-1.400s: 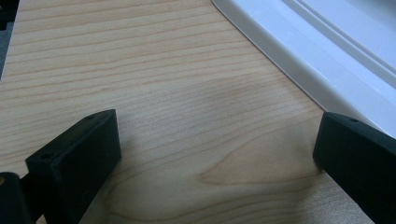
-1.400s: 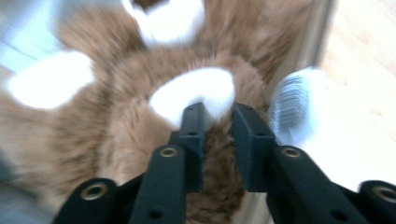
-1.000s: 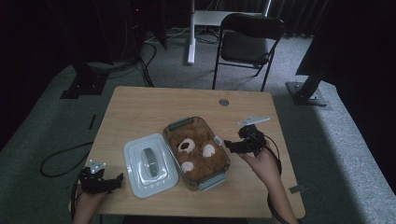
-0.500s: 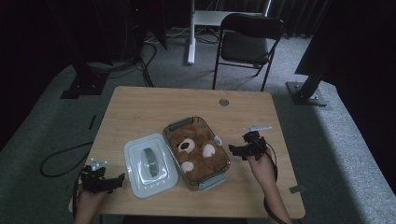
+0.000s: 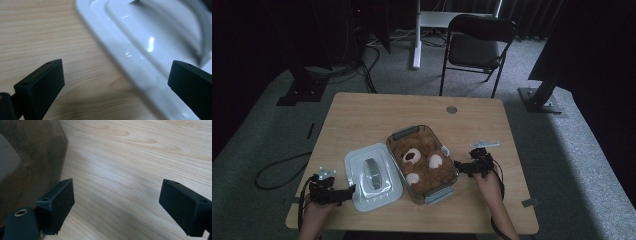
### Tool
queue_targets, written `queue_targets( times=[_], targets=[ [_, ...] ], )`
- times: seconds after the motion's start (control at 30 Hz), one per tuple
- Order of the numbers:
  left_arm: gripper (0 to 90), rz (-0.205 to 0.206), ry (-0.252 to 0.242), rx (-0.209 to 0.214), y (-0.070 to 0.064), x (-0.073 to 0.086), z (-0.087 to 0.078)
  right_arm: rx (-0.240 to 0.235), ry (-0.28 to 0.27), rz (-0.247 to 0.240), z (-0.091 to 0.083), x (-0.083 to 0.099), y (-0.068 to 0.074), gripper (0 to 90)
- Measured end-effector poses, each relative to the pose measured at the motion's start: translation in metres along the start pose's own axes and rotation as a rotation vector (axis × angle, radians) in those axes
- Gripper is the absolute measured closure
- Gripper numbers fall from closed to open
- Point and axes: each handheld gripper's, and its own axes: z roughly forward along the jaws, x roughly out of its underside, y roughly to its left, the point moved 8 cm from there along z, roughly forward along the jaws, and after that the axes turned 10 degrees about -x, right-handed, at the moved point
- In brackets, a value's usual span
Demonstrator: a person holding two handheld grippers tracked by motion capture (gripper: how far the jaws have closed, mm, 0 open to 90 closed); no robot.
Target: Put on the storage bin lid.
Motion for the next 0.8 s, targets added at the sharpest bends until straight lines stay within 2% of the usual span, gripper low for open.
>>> queue_targets(
  times=[0.03, 0.07, 0.13, 0.2, 0.3, 0.47, 0.6, 0.8],
  targets=[
    [1.4, 0.001, 0.0, 0.005, -0.003, -0.002, -0.001, 0.0, -0.003, 0.0, 0.0, 0.0, 0.0, 12.2],
    [1.4, 0.004, -0.002, 0.036, -0.012, -0.006, -0.002, 0.0, 0.0, -0.002, 0.001, 0.0, 0.0, 12.2],
    [1.4, 0.007, -0.003, 0.04, -0.015, -0.007, -0.002, 0.002, 0.0, -0.003, 0.002, 0.001, 0.001, 12.1],
    [1.5, 0.019, -0.01, 0.056, -0.027, -0.013, -0.003, 0.004, -0.001, -0.003, 0.002, 0.002, 0.001, 12.1],
    [1.4, 0.028, -0.015, 0.062, -0.035, -0.017, -0.003, 0.004, -0.007, 0.002, 0.002, 0.002, 0.001, 12.2],
    [1.5, 0.045, -0.015, 0.099, -0.055, -0.026, -0.001, 0.003, -0.033, 0.009, 0.0, 0.003, 0.002, 12.2],
    [1.4, 0.052, -0.01, 0.118, -0.072, -0.036, 0.005, -0.002, -0.03, 0.001, 0.002, 0.005, 0.006, 12.2],
    [1.5, 0.049, -0.002, 0.125, -0.081, -0.042, 0.017, -0.01, -0.013, -0.005, 0.007, 0.01, 0.011, 12.2]
  ],
)
